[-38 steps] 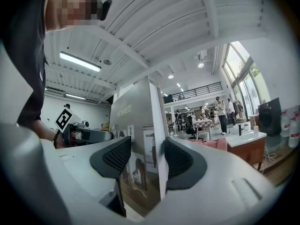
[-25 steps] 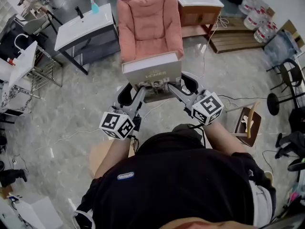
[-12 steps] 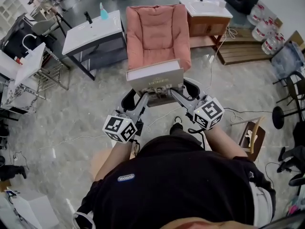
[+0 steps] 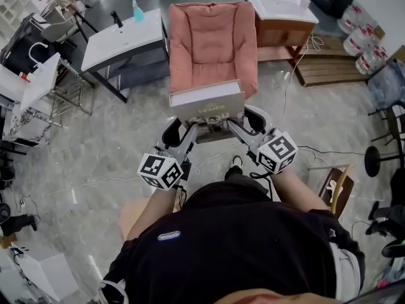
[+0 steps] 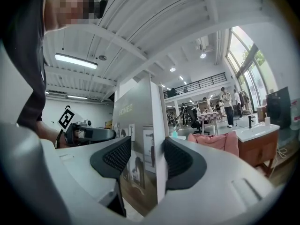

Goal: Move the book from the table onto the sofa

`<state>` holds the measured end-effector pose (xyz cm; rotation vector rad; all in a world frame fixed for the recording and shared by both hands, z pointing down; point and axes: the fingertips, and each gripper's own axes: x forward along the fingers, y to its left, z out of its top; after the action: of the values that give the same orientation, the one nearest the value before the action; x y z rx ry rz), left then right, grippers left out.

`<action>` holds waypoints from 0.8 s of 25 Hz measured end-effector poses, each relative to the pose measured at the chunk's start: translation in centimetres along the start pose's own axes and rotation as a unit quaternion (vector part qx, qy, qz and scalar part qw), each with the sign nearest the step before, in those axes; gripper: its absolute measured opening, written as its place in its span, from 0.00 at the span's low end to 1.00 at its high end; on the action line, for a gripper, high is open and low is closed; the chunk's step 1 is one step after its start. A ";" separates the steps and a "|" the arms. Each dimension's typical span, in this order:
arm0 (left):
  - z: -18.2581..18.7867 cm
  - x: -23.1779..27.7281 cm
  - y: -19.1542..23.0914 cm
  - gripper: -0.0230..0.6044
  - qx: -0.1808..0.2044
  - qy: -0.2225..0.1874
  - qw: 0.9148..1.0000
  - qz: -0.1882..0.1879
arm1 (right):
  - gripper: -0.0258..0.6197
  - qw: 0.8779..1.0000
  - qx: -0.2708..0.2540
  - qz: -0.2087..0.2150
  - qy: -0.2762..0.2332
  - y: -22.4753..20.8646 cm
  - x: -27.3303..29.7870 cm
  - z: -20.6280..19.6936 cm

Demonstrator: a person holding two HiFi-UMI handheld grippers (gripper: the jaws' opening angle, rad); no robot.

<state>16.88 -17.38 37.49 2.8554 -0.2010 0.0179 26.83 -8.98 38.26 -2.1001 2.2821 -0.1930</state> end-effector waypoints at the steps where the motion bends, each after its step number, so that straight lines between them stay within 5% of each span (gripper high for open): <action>1: -0.2 0.7 0.2 0.35 0.000 0.003 1.000 -0.001 | 0.42 1.000 0.003 -0.002 0.000 -0.7 0.2 -0.2; 20: -3.5 16.5 2.1 0.35 -0.028 0.056 0.998 -0.011 | 0.42 0.998 0.049 -0.012 0.031 -16.4 1.8 -2.7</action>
<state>32.95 -20.67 41.94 2.7896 -0.1455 0.1647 42.66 -11.88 42.91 -2.1024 2.2313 -0.3682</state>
